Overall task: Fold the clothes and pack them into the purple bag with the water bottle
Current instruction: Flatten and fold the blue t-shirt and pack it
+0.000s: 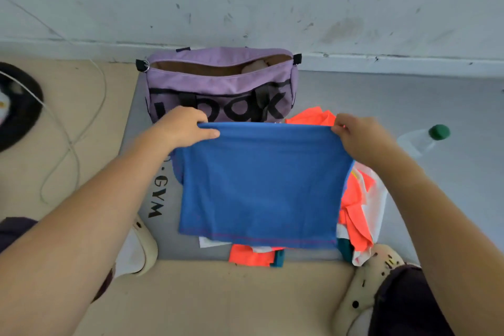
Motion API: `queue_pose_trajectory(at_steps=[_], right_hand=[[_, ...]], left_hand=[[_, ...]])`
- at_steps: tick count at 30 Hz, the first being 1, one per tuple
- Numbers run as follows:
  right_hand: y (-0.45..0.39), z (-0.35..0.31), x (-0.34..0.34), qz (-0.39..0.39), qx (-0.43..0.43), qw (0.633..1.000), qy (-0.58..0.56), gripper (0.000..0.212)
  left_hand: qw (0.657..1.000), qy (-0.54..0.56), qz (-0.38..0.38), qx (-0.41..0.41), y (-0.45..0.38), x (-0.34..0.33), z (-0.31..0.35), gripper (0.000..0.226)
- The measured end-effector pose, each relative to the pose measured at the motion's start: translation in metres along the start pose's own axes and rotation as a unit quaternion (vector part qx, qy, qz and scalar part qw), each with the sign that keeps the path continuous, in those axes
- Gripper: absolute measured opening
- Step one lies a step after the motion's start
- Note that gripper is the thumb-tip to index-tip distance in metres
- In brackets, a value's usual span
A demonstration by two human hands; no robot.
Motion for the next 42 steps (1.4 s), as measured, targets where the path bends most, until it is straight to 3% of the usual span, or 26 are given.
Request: queue_pose_trajectory(at_steps=[2,5,7,9,13,19,25,27,29,31,32,33,34,36,38,40,42], right_hand=[[0.009,-0.011,0.046,0.093,0.014,0.996,0.002,0.021],[0.039,-0.027,0.103,0.232,0.048,0.971,-0.021,0.019],[0.060,-0.035,0.119,0.284,0.074,0.955,-0.049,0.019],[0.077,-0.035,0.114,0.307,0.072,0.947,-0.063,0.028],[0.089,-0.016,0.056,0.273,0.020,0.955,-0.114,0.036],[0.086,0.020,-0.083,0.082,-0.052,0.981,-0.169,0.025],[0.097,0.050,-0.170,-0.063,-0.105,0.975,-0.184,0.022],[0.097,0.056,-0.185,-0.108,-0.129,0.975,-0.144,0.023],[0.097,0.063,-0.205,-0.227,-0.151,0.958,-0.092,0.030],[0.103,0.068,-0.222,-0.379,-0.175,0.906,-0.068,0.038],[0.103,0.070,-0.224,-0.424,-0.185,0.885,-0.061,0.037],[0.099,0.071,-0.223,-0.435,-0.185,0.880,-0.049,0.035],[0.089,0.069,-0.218,-0.417,-0.173,0.891,-0.034,0.033],[0.062,0.062,-0.199,-0.312,-0.143,0.939,0.003,0.027],[0.039,0.052,-0.176,-0.185,-0.116,0.976,-0.021,0.019],[0.021,0.038,-0.162,-0.113,-0.073,0.989,-0.057,0.017],[0.008,0.029,-0.159,-0.090,-0.041,0.994,-0.052,0.027]], left_hand=[[0.989,0.046,0.141,-0.012,0.026,0.048,0.011,0.039],[0.939,0.098,0.327,-0.044,0.076,0.097,0.027,0.037],[0.905,0.116,0.405,-0.061,0.104,0.103,0.035,0.038],[0.889,0.145,0.431,-0.054,0.119,0.088,0.036,0.039],[0.911,0.195,0.361,-0.038,0.114,0.016,0.030,0.038],[0.957,0.247,0.145,0.049,0.077,-0.130,0.013,0.033],[0.975,0.192,0.016,0.106,0.070,-0.220,0.004,0.037],[0.976,0.139,-0.071,0.150,0.069,-0.236,-0.002,0.041],[0.955,0.060,-0.225,0.185,0.068,-0.251,-0.007,0.048],[0.893,0.030,-0.391,0.222,0.075,-0.258,-0.009,0.050],[0.873,0.022,-0.430,0.231,0.075,-0.256,-0.009,0.048],[0.879,0.008,-0.419,0.228,0.066,-0.249,-0.009,0.042],[0.907,-0.008,-0.362,0.213,0.052,-0.238,-0.009,0.036],[0.969,-0.030,-0.178,0.170,0.022,-0.208,-0.003,0.029],[0.994,0.024,-0.030,0.107,0.003,-0.187,0.009,0.025],[0.996,0.080,0.010,0.035,-0.013,-0.179,0.019,0.030],[0.996,0.086,-0.020,-0.004,-0.029,-0.184,0.023,0.052]])
Point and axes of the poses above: each hand's wrist, its own y-axis away from the middle knuckle, its own x-axis out of the back of the hand, z = x × y, the point moved 7 cm from there along -y, towards the middle knuckle, and after that the axes turned 11 degrees about -z, right-handed, at the moved point
